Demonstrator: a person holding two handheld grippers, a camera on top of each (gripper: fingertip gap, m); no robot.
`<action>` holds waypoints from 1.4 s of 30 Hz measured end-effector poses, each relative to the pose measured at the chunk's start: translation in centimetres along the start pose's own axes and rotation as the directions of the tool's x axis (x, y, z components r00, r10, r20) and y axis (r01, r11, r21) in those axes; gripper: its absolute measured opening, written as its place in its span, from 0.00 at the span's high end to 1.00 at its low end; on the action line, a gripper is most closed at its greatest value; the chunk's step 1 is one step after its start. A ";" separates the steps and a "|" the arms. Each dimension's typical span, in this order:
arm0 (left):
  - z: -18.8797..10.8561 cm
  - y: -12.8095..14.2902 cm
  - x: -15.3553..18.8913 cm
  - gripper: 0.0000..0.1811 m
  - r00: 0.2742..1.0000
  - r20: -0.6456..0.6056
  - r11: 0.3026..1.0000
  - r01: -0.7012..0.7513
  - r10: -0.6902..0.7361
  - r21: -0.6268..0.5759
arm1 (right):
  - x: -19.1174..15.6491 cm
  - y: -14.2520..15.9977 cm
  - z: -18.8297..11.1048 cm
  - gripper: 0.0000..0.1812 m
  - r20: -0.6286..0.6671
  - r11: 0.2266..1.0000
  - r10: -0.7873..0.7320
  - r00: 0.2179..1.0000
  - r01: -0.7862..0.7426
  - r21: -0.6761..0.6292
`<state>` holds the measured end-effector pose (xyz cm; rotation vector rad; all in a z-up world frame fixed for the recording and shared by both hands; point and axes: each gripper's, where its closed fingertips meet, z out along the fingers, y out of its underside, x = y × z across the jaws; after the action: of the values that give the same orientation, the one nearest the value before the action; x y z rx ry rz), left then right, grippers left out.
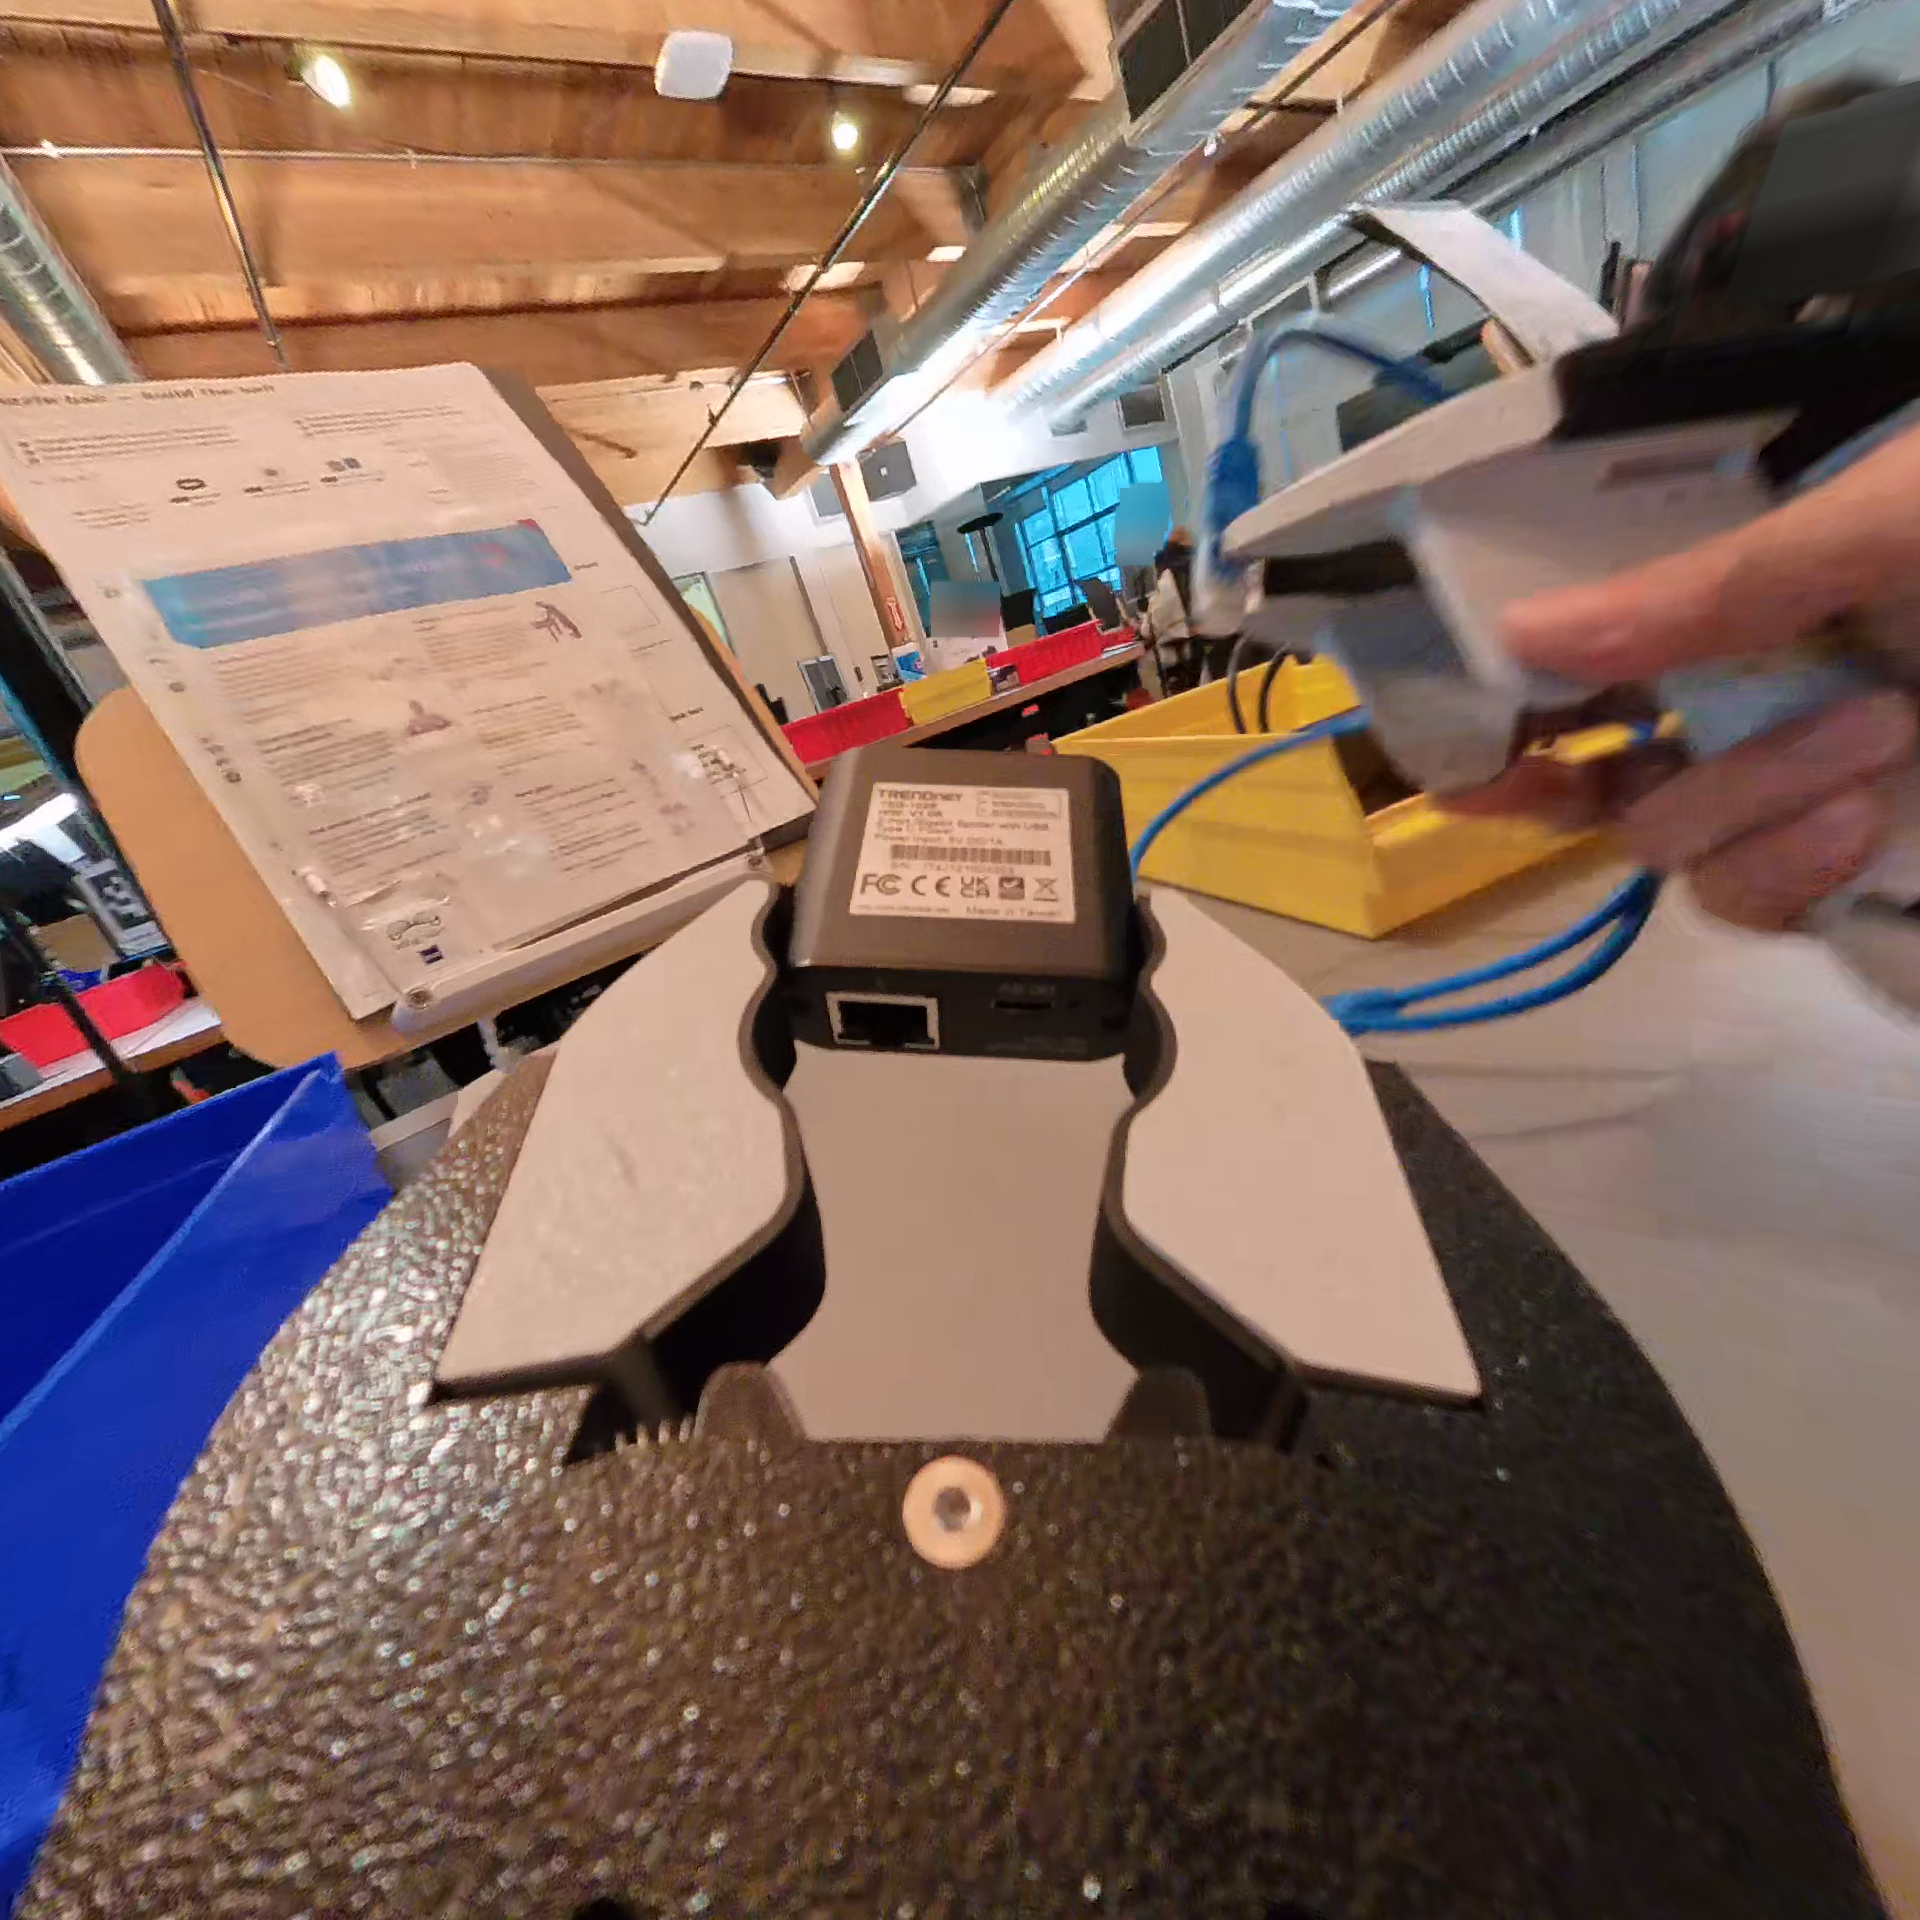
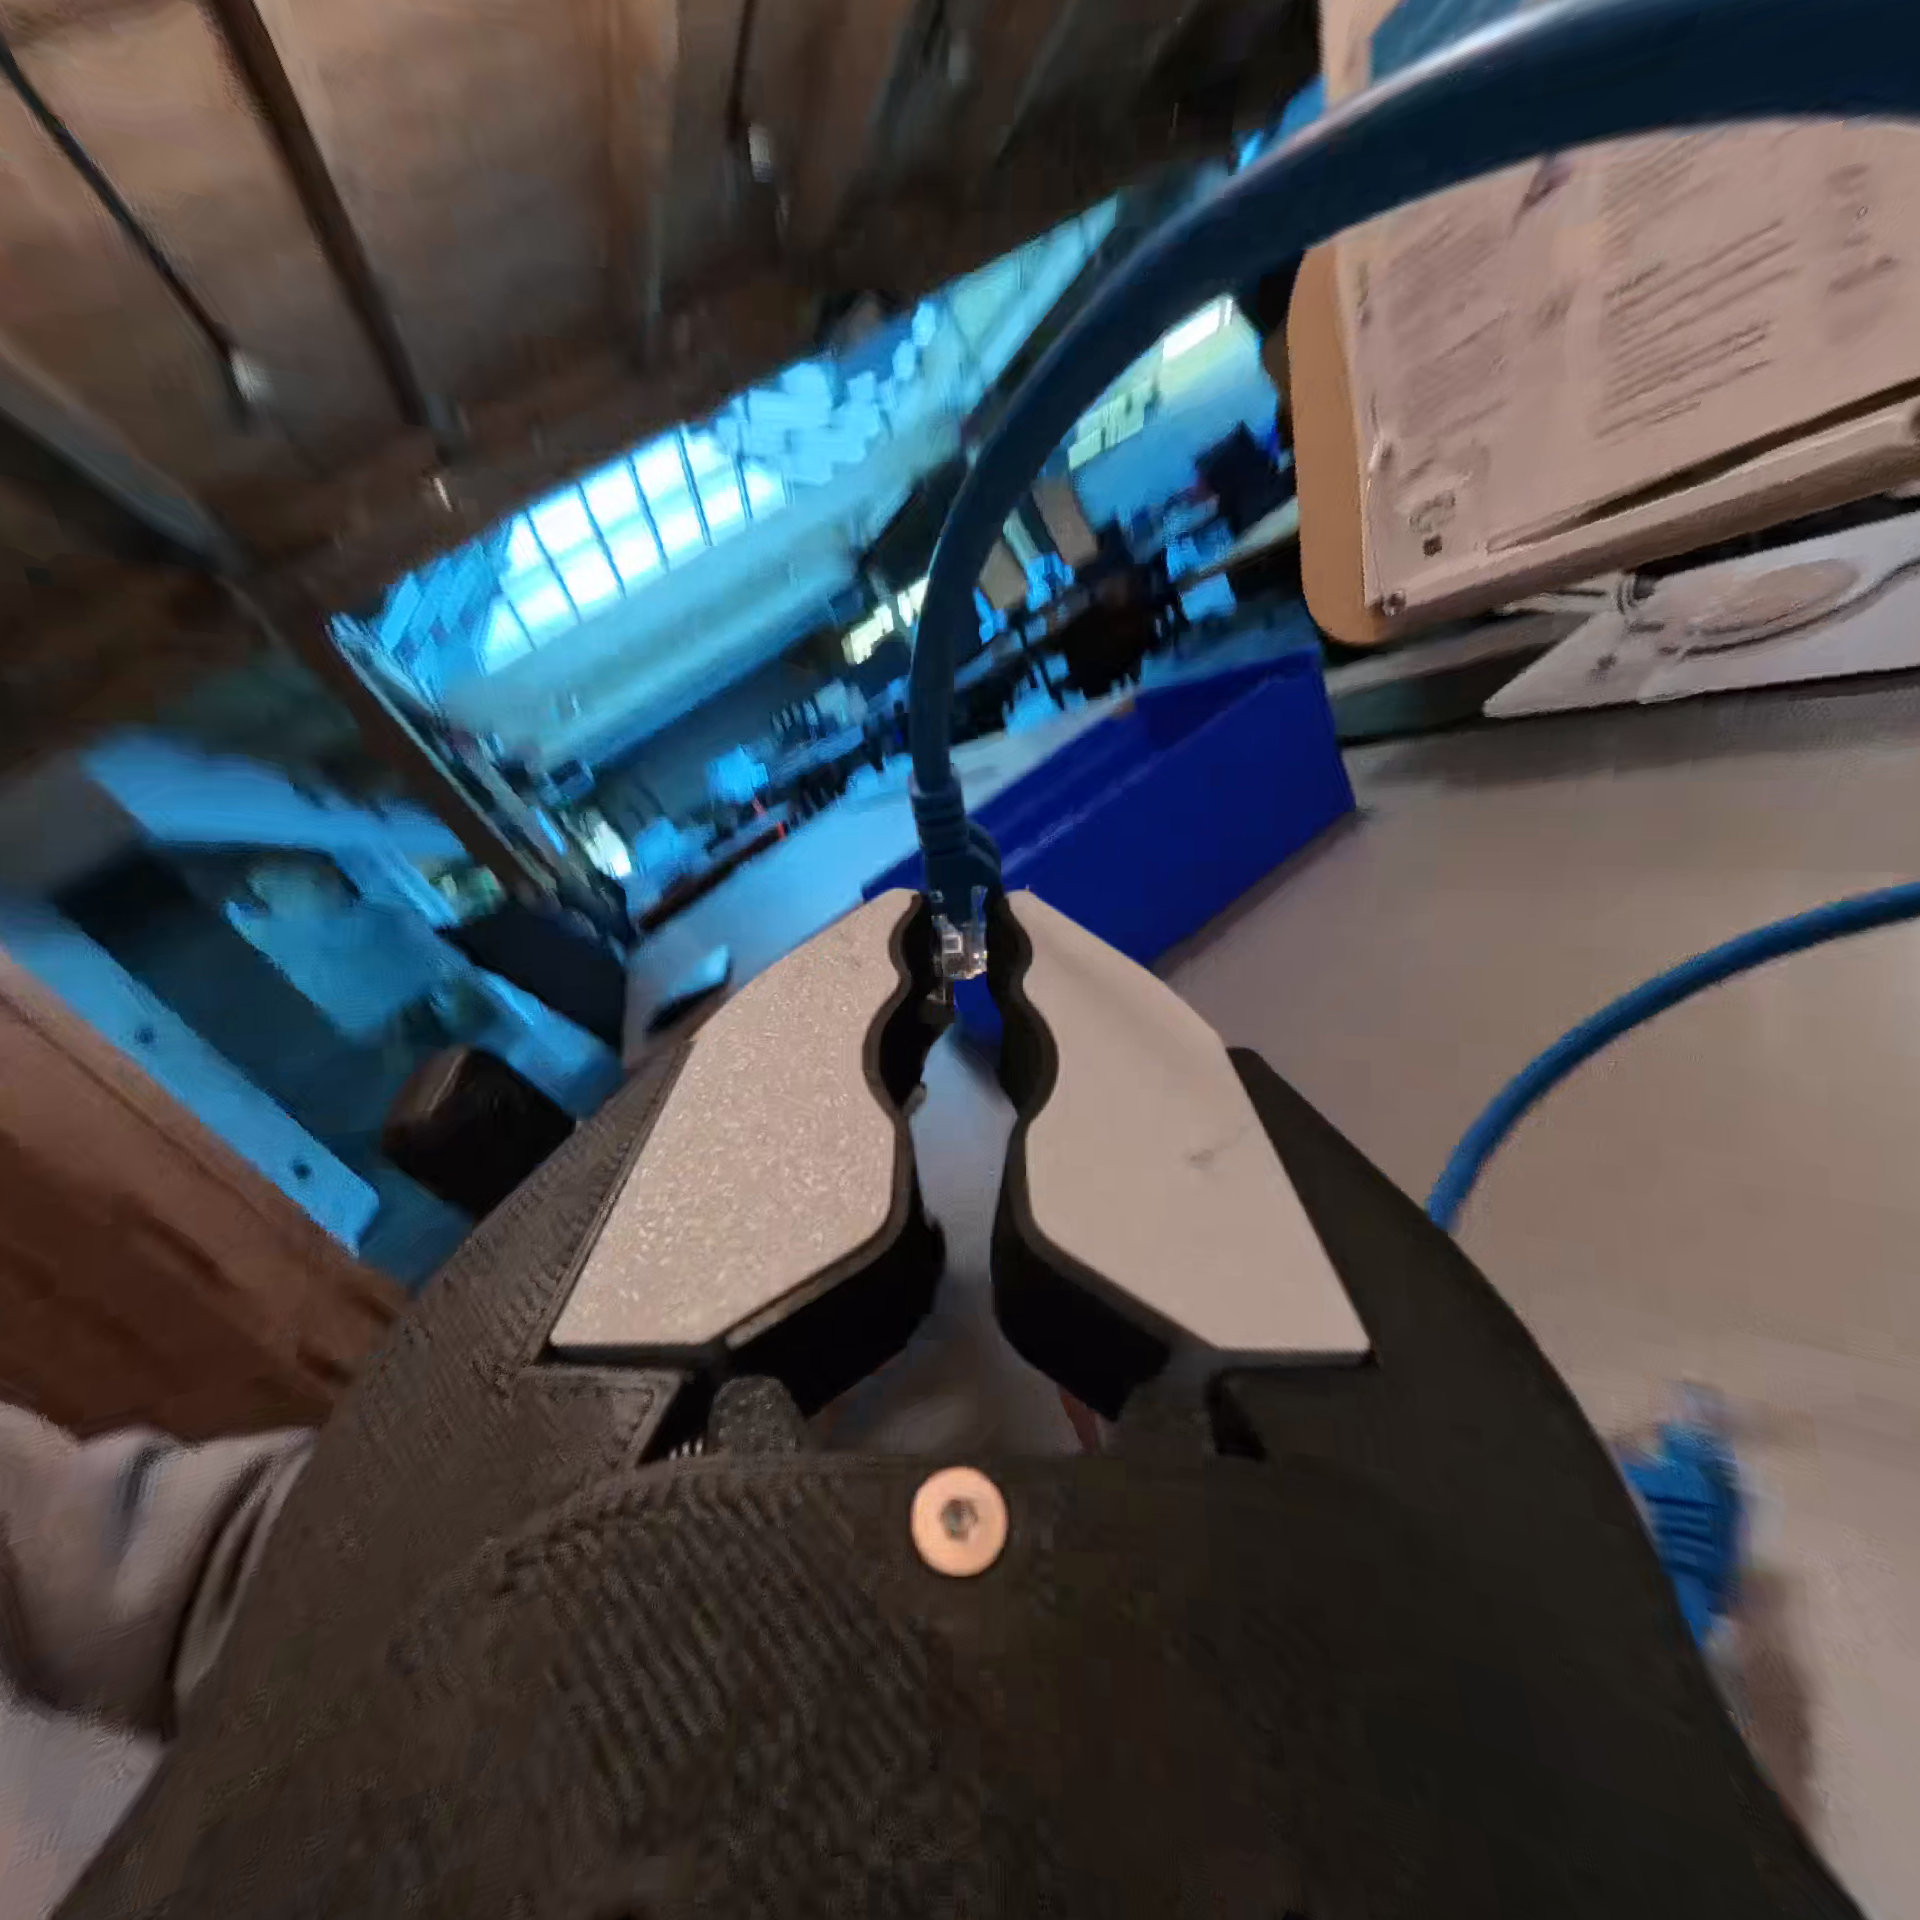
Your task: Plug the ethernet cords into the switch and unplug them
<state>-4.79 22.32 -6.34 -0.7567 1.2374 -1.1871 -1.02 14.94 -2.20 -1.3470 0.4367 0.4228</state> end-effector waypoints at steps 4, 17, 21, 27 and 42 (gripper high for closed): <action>-0.2 0.9 -0.9 0.66 1.000 0.011 1.000 0.016 -0.016 -0.026 | -0.8 -4.5 -2.8 0.94 0.004 0.974 -0.178 0.984 0.176 -0.142; 0.1 1.3 0.5 0.66 0.999 -0.044 0.999 0.008 -0.010 -0.041 | 14.7 -9.0 -10.0 0.93 -0.249 0.925 -0.078 0.965 -0.023 -0.378; 0.0 1.3 0.4 0.66 0.999 -0.048 0.999 0.018 -0.020 -0.039 | 20.8 -6.0 -10.9 0.93 -0.433 0.901 -0.048 0.900 -0.148 -0.407; 0.0 1.6 0.8 0.66 0.996 -0.084 0.998 0.025 -0.030 -0.061 | 19.9 -2.1 -13.2 0.70 -0.422 0.620 -0.111 0.900 -0.269 -0.737; -2.8 -1.0 8.5 0.66 0.635 -0.691 0.934 0.303 -0.347 -0.191 | -3.6 6.6 -3.1 0.56 0.482 0.493 -0.617 0.622 0.783 -0.379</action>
<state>-8.51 14.39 -8.61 -0.5744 1.8358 -1.8693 -7.76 12.87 -6.29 -1.8689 -0.5757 0.0147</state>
